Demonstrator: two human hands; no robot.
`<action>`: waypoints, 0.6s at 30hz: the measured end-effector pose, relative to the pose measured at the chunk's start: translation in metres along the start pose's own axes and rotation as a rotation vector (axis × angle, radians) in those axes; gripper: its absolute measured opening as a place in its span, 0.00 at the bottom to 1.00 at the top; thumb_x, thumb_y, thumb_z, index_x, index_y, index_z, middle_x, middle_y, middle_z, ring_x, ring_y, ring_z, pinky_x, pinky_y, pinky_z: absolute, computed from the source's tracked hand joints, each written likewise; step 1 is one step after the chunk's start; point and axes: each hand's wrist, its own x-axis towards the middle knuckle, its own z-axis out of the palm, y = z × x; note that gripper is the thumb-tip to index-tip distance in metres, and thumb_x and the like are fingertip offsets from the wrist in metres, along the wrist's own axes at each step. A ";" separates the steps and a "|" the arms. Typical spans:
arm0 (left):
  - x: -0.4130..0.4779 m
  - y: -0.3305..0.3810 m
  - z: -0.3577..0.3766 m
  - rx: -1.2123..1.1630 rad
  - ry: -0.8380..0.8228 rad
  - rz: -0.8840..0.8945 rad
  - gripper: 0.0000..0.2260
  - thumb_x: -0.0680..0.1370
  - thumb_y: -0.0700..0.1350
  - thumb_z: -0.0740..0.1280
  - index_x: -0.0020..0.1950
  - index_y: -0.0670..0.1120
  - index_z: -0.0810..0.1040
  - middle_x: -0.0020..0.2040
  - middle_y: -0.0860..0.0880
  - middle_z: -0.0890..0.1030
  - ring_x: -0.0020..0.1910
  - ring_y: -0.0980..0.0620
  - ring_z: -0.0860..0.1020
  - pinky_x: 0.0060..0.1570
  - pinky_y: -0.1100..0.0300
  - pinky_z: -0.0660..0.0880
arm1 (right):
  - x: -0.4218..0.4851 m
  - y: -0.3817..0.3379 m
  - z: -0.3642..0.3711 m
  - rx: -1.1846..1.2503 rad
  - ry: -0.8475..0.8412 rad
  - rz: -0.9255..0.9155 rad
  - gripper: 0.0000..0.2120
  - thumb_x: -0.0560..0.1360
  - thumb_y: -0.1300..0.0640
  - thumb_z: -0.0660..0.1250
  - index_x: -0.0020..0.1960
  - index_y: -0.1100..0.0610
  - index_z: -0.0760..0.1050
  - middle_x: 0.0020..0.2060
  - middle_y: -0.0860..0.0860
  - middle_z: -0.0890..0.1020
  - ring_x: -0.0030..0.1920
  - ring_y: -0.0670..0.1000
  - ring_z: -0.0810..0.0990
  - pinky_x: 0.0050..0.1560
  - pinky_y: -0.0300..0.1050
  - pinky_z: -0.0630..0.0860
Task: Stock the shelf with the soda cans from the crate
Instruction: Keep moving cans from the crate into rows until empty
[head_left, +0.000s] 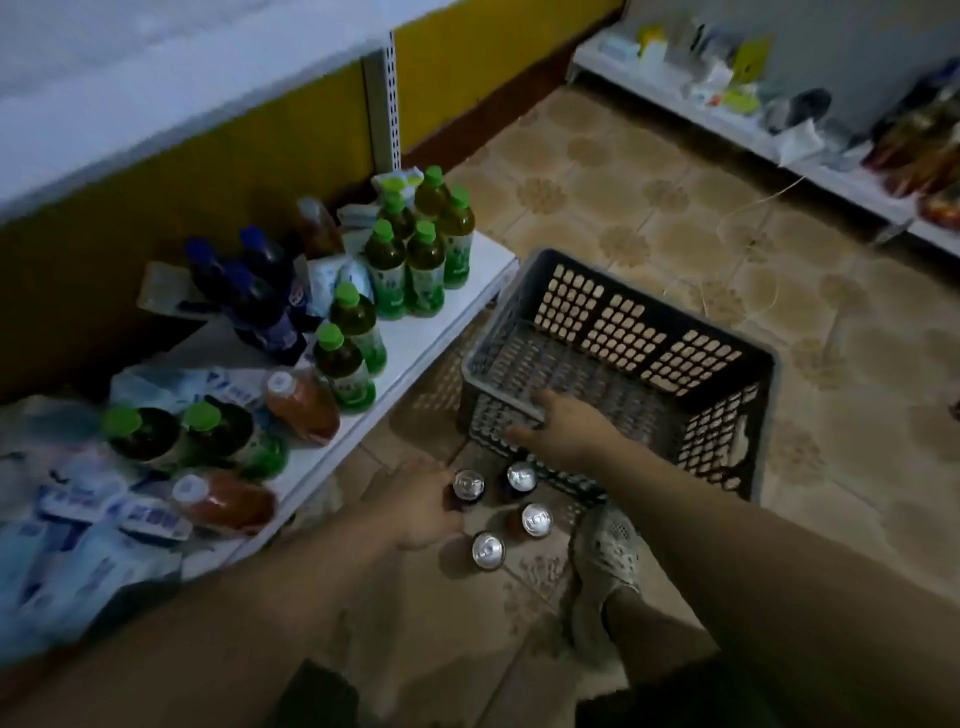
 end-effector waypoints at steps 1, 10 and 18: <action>0.014 -0.009 0.012 -0.004 -0.031 -0.015 0.24 0.70 0.63 0.62 0.64 0.57 0.72 0.66 0.49 0.74 0.64 0.45 0.72 0.61 0.48 0.71 | 0.014 0.006 0.016 0.003 -0.034 0.004 0.33 0.77 0.38 0.62 0.74 0.56 0.61 0.69 0.58 0.71 0.66 0.58 0.72 0.62 0.50 0.71; 0.117 -0.082 0.087 -0.172 -0.144 -0.184 0.23 0.69 0.61 0.64 0.60 0.53 0.76 0.58 0.50 0.79 0.58 0.47 0.76 0.58 0.50 0.74 | 0.121 0.026 0.148 0.013 -0.237 -0.046 0.28 0.76 0.41 0.65 0.68 0.57 0.67 0.63 0.59 0.74 0.60 0.60 0.75 0.56 0.49 0.72; 0.152 -0.107 0.119 -0.117 -0.154 -0.238 0.26 0.73 0.61 0.66 0.68 0.52 0.70 0.66 0.49 0.75 0.63 0.45 0.74 0.56 0.58 0.69 | 0.180 0.013 0.232 -0.003 -0.314 -0.037 0.32 0.75 0.51 0.69 0.73 0.56 0.58 0.67 0.61 0.65 0.61 0.65 0.75 0.57 0.52 0.73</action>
